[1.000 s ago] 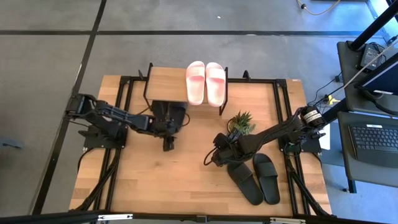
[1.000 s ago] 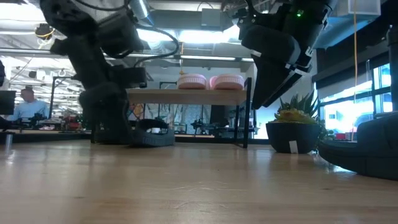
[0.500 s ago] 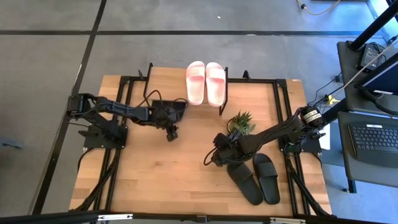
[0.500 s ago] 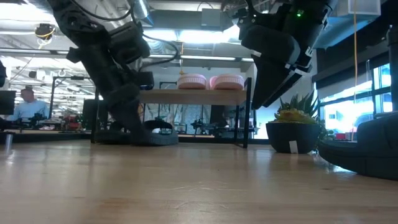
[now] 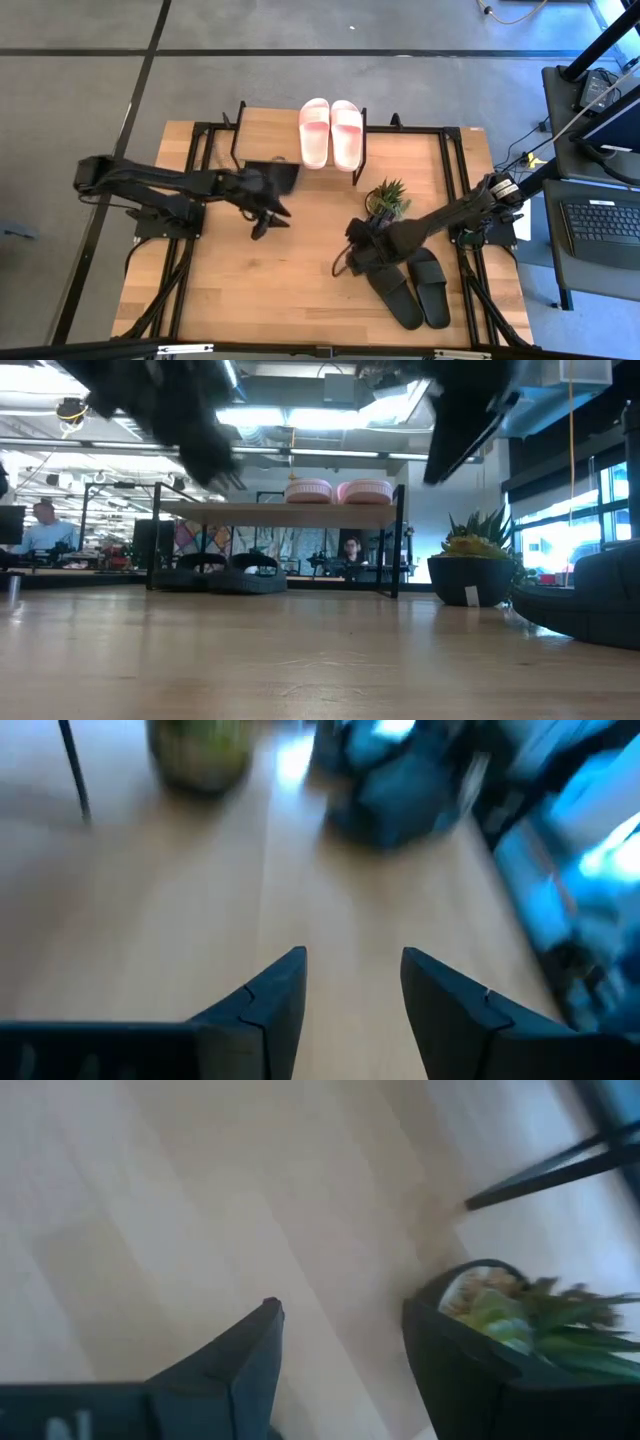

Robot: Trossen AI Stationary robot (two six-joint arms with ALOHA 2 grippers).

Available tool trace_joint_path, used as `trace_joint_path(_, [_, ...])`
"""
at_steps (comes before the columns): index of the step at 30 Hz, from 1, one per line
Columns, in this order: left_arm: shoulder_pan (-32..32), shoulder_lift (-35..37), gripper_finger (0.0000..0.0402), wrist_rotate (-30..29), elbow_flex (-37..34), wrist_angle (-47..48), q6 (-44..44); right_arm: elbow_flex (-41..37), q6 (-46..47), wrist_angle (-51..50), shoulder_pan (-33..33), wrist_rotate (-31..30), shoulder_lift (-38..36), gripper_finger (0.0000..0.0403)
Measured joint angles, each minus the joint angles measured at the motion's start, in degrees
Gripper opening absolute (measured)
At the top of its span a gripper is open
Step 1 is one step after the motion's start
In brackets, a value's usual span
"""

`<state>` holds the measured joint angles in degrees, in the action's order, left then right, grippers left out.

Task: Pick and place slides into the shelf
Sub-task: Put the black slide under the shelf

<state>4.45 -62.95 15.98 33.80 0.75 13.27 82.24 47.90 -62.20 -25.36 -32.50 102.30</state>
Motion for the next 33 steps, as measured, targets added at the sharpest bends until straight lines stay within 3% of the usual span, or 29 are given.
trace_joint_path(6, [-0.72,12.78,0.0156,-0.23,0.02,-4.03,-0.16,2.98,4.23,-5.52,-8.14,-5.25,-2.6,0.0206])
trace_joint_path(12, [-1.29,21.59,0.0156,-0.28,-1.07,-2.66,-0.92,2.99,5.96,-8.61,-16.31,-5.21,-4.92,0.0206])
trace_joint_path(16, [-1.27,28.03,0.0156,-2.61,-8.25,-5.24,1.84,2.99,6.05,-8.51,-19.7,-4.83,-4.92,0.0206])
trace_joint_path(20, [-1.29,33.11,0.0156,-5.5,-17.08,-8.79,6.54,2.99,5.86,-8.01,-21.38,-0.26,-4.92,0.0206])
trace_joint_path(24, [-1.25,33.93,0.0156,-13.27,-22.62,-9.27,9.57,2.99,4.1,-8.92,-21.85,0.95,-4.92,0.0206])
trace_joint_path(33, [-1.27,24.32,0.0156,-18.45,-25.29,-15.55,10.52,2.97,2.51,-9.13,-19.95,0.65,-4.9,0.0206])
